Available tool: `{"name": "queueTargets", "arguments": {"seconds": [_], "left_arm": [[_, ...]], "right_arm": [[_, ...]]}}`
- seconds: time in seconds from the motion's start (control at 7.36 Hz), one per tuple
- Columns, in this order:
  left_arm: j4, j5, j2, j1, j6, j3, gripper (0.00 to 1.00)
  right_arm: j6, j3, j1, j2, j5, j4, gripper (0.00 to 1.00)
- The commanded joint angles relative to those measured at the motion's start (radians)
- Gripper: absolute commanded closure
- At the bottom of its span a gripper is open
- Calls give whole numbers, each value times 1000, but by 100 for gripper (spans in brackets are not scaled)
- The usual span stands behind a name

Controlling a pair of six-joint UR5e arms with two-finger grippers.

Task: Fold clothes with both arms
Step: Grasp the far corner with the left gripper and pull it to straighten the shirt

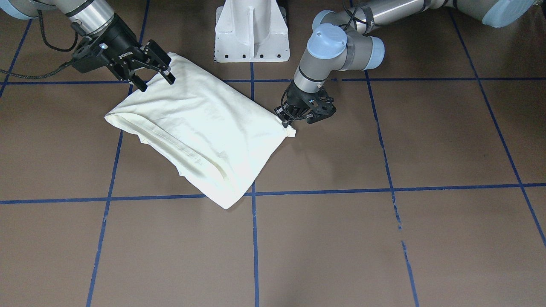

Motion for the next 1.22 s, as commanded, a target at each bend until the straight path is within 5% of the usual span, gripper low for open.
{"name": "queueTargets", "arguments": {"seconds": [0.0,0.27,0.54,0.82,0.95,1.09], "left_arm": [[-4,-5,-9,-126,126,56,100],[-39,-1,-177,-245,267,320,100],[-296,54,-325,-287,343,624,100],[-369,94,-388,-287,376,731,91],[-369,116,-383,-289,427,739,1],[-354,128,-385,-315,467,734,0]], "right_arm": [[-2,-2,11,-3,2,0,0],[-2,-3,12,-2,-3,0,0],[-2,-18,17,0,-17,0,0],[-2,-86,17,46,-38,0,0],[-3,-97,17,63,-37,-3,0],[-5,-106,17,61,-37,-14,0]]}}
